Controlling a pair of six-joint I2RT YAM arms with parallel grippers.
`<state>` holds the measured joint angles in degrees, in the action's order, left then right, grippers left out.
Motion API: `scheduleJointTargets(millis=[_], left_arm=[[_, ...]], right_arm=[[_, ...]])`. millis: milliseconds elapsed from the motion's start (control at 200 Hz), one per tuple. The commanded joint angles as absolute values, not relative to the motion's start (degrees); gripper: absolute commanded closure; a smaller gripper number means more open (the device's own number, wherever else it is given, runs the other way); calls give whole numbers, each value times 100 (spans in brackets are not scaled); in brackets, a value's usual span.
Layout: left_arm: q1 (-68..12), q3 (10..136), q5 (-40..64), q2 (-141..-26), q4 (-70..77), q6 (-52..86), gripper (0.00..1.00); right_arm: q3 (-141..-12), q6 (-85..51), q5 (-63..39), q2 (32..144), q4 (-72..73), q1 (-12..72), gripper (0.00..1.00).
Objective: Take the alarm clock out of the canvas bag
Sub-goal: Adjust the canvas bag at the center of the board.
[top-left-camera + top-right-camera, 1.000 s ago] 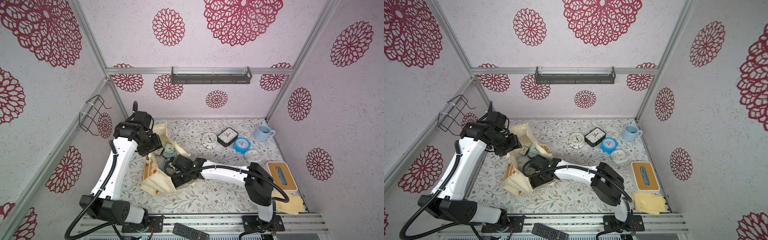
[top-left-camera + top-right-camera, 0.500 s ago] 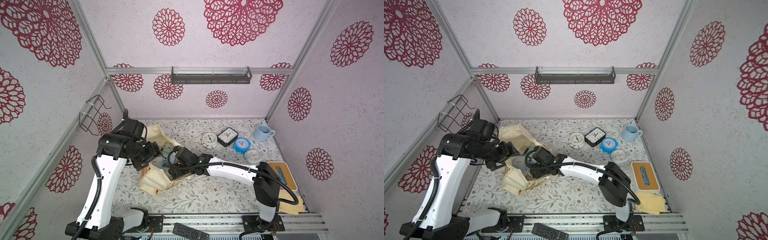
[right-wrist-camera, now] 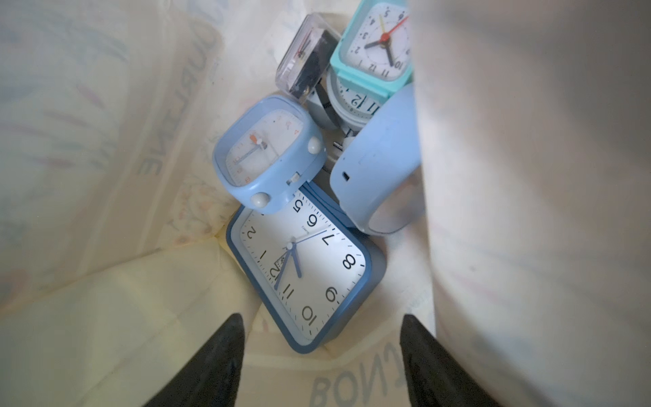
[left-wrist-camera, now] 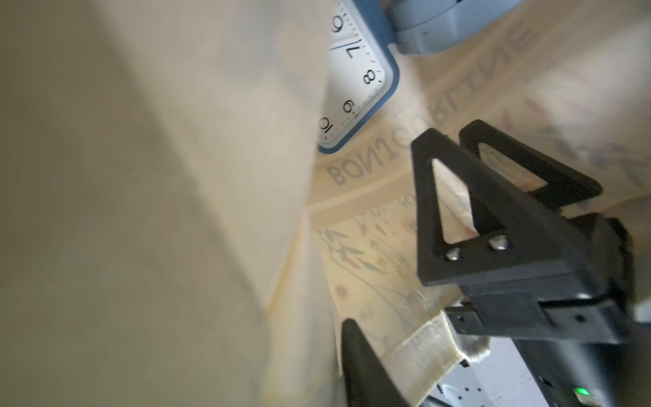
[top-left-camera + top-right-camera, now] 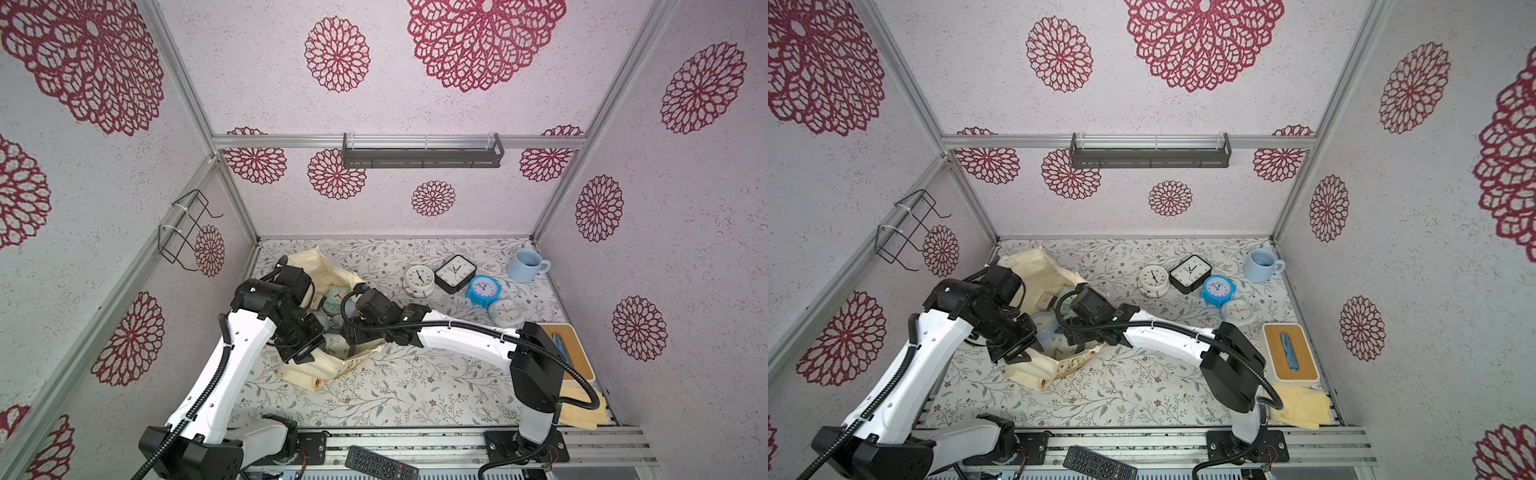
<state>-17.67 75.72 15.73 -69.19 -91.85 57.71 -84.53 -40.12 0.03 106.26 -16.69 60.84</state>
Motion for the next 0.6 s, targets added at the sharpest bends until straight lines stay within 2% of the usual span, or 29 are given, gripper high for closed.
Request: scheduleJointTargets(millis=[0, 75, 290, 475, 595], left_arm=[[-2251, 7058, 1504, -6550, -9022, 6421, 87], [-2765, 6497, 1476, -6336, -8731, 6883, 100], [-3781, 5335, 1139, -5868, -8415, 7736, 100], [-4023, 4809, 886, -5859, -8172, 7853, 100], [-4016, 4669, 889, -5990, -7927, 7759, 100]], right_arm=[[-8183, -4620, 378, 10377, -1536, 5770, 29], [-7941, -4995, 334, 10370, -1285, 5614, 29], [-7423, -5803, -70, 10369, -449, 5239, 29], [-7246, -5969, -287, 10323, -27, 5133, 28], [-7430, -5609, -474, 10358, -160, 5149, 28]])
